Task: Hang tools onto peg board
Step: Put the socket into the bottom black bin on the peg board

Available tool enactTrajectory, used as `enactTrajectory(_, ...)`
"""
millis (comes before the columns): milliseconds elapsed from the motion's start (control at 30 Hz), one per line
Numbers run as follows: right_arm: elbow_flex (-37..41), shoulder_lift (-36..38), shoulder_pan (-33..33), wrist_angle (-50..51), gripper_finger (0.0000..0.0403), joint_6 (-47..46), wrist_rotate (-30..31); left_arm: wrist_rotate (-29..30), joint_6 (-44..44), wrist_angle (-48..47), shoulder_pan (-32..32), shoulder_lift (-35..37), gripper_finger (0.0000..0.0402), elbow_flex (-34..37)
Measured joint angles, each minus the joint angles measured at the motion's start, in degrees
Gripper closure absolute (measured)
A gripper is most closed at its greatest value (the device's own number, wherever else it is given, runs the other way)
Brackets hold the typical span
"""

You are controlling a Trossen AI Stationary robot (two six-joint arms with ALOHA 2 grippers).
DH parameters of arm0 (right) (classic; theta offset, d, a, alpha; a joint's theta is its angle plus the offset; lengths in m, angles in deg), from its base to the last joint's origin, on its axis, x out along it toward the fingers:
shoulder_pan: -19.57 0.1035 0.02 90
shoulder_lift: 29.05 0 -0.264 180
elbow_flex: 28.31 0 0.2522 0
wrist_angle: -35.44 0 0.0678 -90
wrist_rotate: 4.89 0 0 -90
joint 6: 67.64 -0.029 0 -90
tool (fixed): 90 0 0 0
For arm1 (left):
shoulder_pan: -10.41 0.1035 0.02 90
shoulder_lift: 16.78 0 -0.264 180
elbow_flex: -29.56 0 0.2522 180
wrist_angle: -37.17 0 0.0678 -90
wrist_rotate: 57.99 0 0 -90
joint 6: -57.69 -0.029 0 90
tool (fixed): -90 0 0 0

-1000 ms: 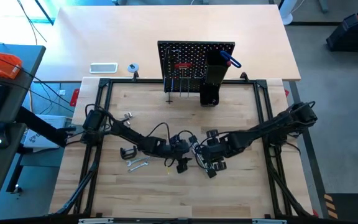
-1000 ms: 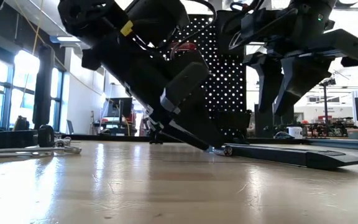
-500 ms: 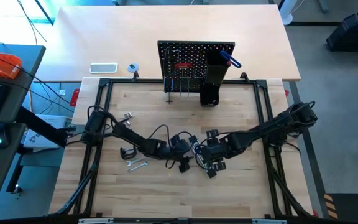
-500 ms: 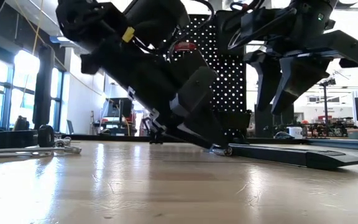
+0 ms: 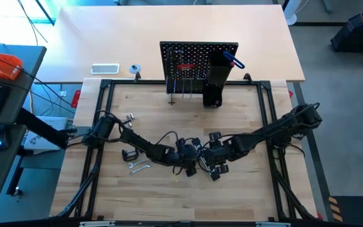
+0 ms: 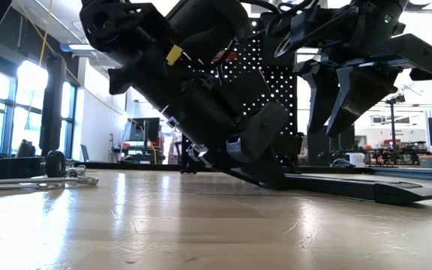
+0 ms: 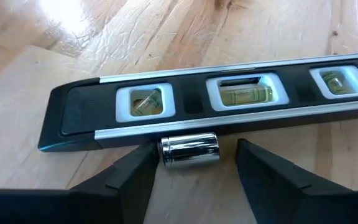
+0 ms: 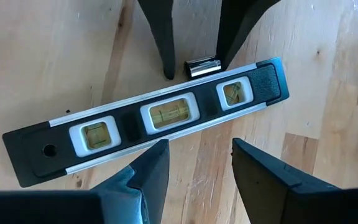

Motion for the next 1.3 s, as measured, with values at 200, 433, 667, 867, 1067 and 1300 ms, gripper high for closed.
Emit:
enactTrajectory(200,0.0,0.0,0.0,-0.07,0.0238,-0.17,0.34,0.37,-3.21,-0.07,0.14,-0.09,0.0281,0.07)
enactTrajectory(433,0.0,0.0,0.0,0.25,0.0238,-1.2,0.5,-0.89,-8.24,-0.05,0.33,0.04,0.0305,0.07)
enactTrajectory(667,0.0,0.37,1.9,1.92,0.0238,-1.29,2.63,-3.22,-12.92,-4.28,0.58,3.2,0.0305,0.33)
enactTrajectory(867,0.0,4.29,4.68,1.98,0.0238,-1.26,9.15,-6.65,-15.82,-8.69,1.49,9.32,0.0305,0.28)
enactTrajectory(1067,0.0,8.12,8.34,-2.08,0.0238,0.81,15.83,-14.53,-16.31,-13.04,3.29,14.38,0.0305,0.31)
enactTrajectory(1300,-0.02,8.26,12.14,-6.93,0.0238,6.85,24.0,-28.04,-16.88,-10.62,5.9,19.8,0.0305,0.79)
